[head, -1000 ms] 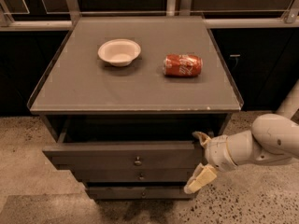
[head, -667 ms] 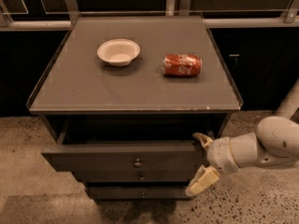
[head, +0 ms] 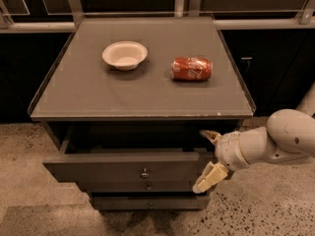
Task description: Open top drawer
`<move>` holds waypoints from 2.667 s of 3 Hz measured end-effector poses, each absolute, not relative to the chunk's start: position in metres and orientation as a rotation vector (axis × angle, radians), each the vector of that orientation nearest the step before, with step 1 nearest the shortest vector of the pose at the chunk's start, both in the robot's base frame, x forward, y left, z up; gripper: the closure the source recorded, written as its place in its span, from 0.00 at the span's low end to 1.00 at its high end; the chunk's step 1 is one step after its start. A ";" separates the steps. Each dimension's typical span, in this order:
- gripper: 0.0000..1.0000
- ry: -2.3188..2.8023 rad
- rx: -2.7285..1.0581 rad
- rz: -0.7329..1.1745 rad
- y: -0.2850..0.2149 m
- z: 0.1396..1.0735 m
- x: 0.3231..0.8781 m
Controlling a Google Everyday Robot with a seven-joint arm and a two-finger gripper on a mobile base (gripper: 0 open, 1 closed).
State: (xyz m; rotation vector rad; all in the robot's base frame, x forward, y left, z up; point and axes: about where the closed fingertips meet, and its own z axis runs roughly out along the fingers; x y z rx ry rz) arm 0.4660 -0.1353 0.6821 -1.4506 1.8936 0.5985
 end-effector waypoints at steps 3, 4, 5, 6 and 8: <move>0.00 1.908 -1.420 0.620 -0.149 0.645 0.466; 0.00 1.903 -1.442 0.621 -0.143 0.643 0.471; 0.00 1.902 -1.458 0.625 -0.139 0.642 0.477; 0.00 1.974 -1.453 0.680 -0.137 0.637 0.460; 0.00 2.060 -1.354 0.691 -0.131 0.662 0.418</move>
Offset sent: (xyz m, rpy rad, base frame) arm -0.0046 -0.0172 -0.0492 0.0136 0.0390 -0.0243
